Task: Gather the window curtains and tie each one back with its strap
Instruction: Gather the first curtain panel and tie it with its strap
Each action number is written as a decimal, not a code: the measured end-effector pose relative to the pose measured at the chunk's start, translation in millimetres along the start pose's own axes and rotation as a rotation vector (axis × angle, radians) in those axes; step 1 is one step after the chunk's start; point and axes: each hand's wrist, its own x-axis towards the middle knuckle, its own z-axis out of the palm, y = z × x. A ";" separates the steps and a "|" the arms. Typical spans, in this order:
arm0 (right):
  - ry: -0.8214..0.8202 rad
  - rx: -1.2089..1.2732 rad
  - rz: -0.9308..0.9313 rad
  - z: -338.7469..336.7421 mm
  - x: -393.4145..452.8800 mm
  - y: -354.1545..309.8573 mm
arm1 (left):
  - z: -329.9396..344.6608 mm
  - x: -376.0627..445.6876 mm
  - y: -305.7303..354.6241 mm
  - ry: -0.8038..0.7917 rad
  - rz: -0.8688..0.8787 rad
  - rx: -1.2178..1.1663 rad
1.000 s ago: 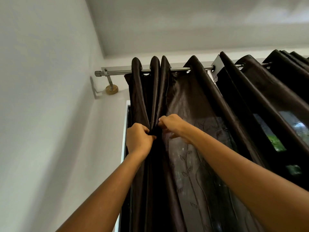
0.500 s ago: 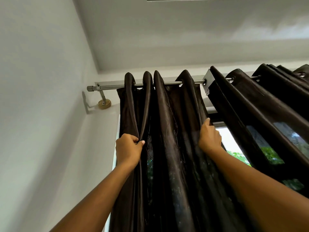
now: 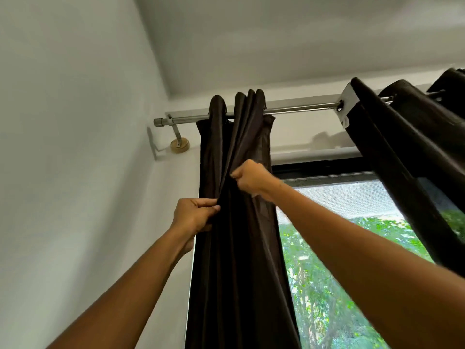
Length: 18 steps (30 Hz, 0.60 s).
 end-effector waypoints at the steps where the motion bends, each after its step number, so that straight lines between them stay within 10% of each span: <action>1: -0.018 0.014 0.026 -6.3 -2.8 9.7 | 2.8 0.7 -0.5 -0.010 0.008 0.014; 12: 0.217 0.102 0.266 -39.7 21.2 57.4 | 51.5 50.0 35.0 0.214 0.093 0.149; 18: 0.149 0.077 0.180 -66.8 24.8 74.7 | 93.5 65.8 56.8 -0.090 0.165 0.048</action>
